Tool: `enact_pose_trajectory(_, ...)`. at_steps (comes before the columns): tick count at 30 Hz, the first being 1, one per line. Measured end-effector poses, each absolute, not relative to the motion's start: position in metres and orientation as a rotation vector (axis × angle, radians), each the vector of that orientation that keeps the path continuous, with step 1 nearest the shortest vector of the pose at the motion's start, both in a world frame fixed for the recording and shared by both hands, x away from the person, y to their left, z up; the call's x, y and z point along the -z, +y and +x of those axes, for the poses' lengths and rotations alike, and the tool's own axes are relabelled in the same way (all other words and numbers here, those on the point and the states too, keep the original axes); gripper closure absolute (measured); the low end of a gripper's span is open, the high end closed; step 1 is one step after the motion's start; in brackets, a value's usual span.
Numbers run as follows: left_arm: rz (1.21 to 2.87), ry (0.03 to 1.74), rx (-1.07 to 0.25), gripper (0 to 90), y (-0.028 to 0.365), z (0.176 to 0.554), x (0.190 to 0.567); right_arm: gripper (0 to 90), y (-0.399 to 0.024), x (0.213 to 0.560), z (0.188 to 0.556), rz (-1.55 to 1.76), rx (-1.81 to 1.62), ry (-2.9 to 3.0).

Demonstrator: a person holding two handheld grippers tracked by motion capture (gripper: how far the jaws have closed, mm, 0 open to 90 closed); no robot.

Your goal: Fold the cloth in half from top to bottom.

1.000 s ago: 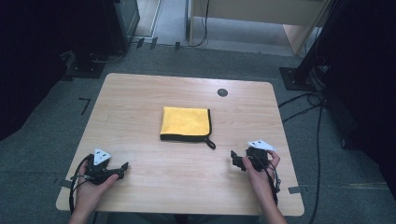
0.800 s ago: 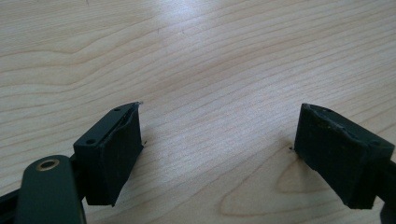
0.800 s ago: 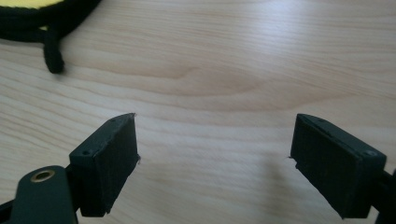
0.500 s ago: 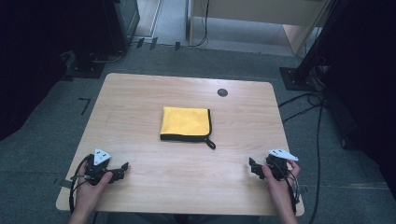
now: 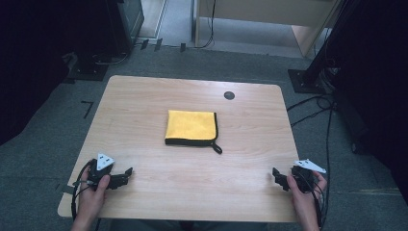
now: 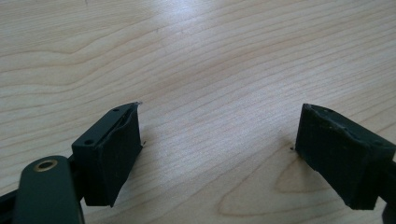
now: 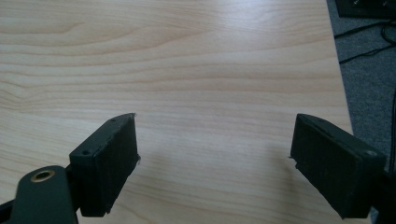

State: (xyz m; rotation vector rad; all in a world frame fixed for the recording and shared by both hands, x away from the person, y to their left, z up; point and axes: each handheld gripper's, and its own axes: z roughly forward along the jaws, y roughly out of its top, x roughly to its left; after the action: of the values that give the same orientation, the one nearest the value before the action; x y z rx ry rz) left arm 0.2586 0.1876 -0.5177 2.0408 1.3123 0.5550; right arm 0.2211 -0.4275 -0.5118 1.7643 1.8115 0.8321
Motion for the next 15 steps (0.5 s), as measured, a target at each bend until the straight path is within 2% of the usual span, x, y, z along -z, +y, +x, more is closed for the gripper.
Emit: enact_pose_trajectory(15, 2.042, 1.312, -0.555, 13.8, 0.188, 0.259, 0.518, 13.5, -0.436, 0.523, 0.21, 1.727, -0.788, 1.796)
